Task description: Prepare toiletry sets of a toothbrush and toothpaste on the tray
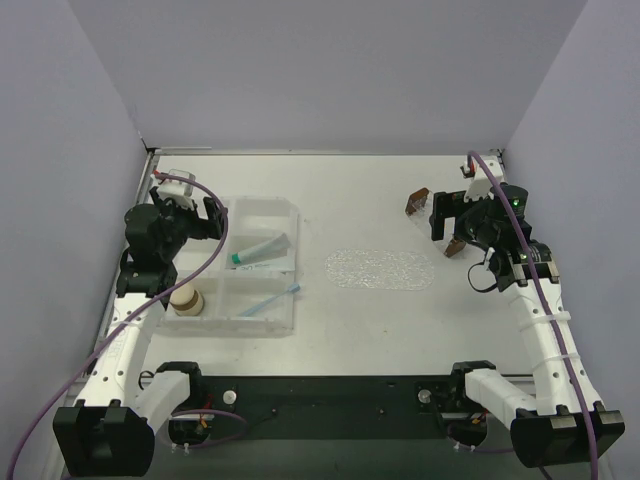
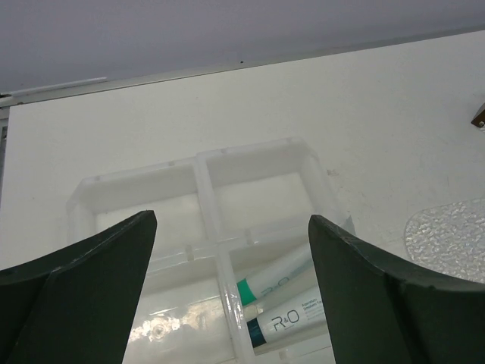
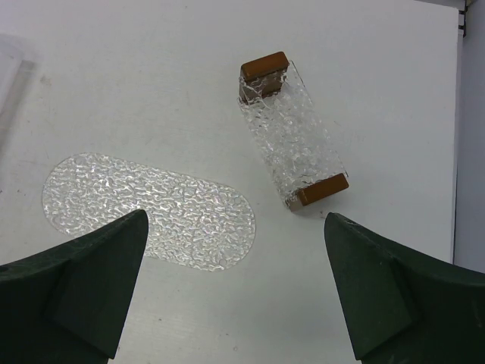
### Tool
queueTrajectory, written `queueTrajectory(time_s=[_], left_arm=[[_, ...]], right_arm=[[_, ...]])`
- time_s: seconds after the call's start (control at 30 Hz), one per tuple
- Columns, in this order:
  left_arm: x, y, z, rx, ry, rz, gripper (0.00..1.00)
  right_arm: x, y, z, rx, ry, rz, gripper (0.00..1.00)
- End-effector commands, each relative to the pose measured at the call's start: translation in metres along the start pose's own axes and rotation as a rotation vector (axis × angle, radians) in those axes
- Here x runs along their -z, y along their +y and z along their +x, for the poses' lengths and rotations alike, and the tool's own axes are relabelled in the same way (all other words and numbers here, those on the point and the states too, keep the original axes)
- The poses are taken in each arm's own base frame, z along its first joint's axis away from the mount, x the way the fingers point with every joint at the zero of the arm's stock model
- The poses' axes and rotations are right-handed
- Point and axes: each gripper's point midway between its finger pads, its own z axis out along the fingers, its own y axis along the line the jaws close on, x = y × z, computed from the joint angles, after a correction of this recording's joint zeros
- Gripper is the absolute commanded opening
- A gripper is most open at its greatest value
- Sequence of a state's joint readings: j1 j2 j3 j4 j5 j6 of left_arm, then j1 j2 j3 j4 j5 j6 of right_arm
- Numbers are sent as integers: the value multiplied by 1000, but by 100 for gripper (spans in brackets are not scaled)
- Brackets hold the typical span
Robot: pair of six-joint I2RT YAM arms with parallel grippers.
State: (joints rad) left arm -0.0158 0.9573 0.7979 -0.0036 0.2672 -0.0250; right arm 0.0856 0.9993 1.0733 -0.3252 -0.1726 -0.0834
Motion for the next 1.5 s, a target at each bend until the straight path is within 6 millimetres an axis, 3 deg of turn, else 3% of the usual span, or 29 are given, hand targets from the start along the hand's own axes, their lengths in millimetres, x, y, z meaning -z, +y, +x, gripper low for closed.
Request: queueTrajectory(time_s=[0.0,0.4,0.53,0.57,0.73,0.77,0.9,1.07,1.2,1.47], left_arm=[[3,-1,-17,-13,-63,6,93],[3,0,-19,-21,-57,2,93],[2,1,-21,-31,-47,0,94],[4,0,-14,-20,-8,1,95],[1,-1,-10,-49,53,26,95],[1,-5,-7,-52,67,50,95],[-2,-10,-3,-45,97,85,95],[0,-10,-4,-61,76,84,95],[2,-9,-5,-79,60,79,95],[-1,-9,-1,-81,61,88,95]], right_arm=[[6,-1,-11,9,-53,2,95],[4,-7,-11,1,-44,28,96],[-7,-11,-11,6,30,54,96],[-9,-16,-8,9,57,84,96],[-40,-34,0,84,173,166,96],[-44,-38,-6,101,171,173,96],[-81,-45,8,207,311,136,96],[-112,-59,24,264,430,112,95],[-134,-53,46,273,508,26,84],[-151,-41,81,319,608,-114,68]])
